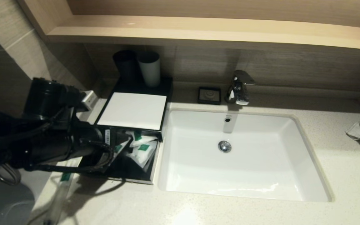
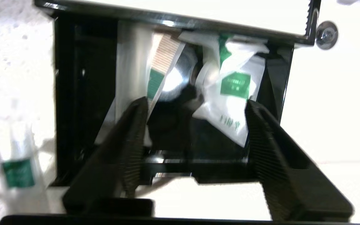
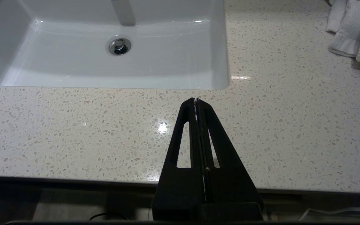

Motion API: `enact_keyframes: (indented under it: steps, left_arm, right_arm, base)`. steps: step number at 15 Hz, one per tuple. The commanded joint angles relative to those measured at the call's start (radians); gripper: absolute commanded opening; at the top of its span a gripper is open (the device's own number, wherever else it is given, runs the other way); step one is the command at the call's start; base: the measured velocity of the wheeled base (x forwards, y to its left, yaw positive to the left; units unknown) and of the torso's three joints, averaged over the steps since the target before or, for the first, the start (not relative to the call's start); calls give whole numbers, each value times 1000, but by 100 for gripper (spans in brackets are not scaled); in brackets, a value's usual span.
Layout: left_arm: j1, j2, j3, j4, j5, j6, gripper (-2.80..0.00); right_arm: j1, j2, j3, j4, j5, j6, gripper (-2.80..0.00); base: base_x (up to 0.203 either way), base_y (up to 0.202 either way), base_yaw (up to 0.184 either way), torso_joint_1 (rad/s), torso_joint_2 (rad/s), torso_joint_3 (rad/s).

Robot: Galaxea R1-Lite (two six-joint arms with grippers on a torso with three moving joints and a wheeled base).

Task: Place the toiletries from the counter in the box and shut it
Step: Place the bathroom toiletry into the drawer, then pick up the bathroom toiletry

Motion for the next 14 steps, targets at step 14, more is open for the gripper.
enact_keyframes:
  steps: [14]
  left_arm:
    - [281,-210,149,205,-1,160,-280]
  right_arm:
    - [0,0,0,0,0,0,-280]
  base:
    - [0,0,0,0,0,0]
